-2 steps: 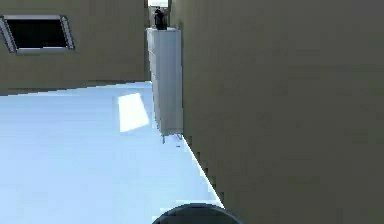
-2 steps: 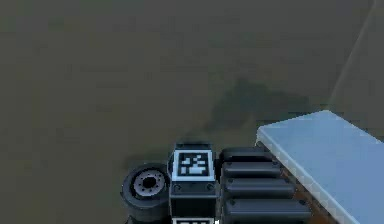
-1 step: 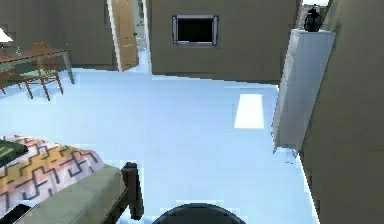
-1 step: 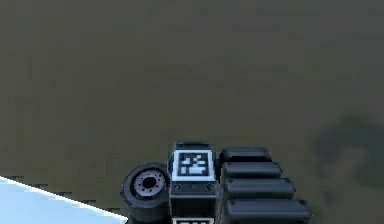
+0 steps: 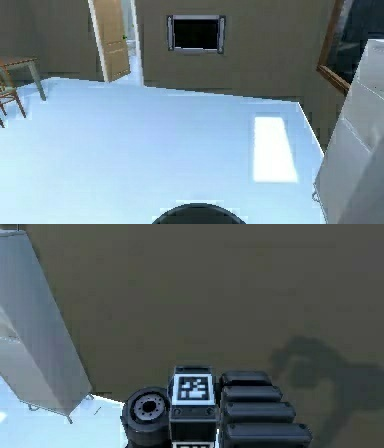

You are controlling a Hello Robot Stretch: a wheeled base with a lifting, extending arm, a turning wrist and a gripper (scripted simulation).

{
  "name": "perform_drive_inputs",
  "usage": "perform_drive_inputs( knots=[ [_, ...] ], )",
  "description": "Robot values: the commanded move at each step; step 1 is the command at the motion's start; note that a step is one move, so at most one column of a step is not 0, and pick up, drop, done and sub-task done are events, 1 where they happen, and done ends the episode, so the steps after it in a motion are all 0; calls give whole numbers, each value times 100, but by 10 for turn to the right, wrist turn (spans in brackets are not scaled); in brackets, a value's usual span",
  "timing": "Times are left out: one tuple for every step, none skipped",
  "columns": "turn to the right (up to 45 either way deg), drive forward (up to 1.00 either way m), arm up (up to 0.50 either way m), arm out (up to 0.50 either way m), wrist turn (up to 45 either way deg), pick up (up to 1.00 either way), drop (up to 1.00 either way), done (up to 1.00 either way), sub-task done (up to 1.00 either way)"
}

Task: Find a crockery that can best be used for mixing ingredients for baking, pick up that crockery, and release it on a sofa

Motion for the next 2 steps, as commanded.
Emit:
perform_drive_inputs(
  knots=[
    [0,20,0,0,0,0,0,0,0],
    [-180,0,0,0,0,0,0,0,0]
  ],
)
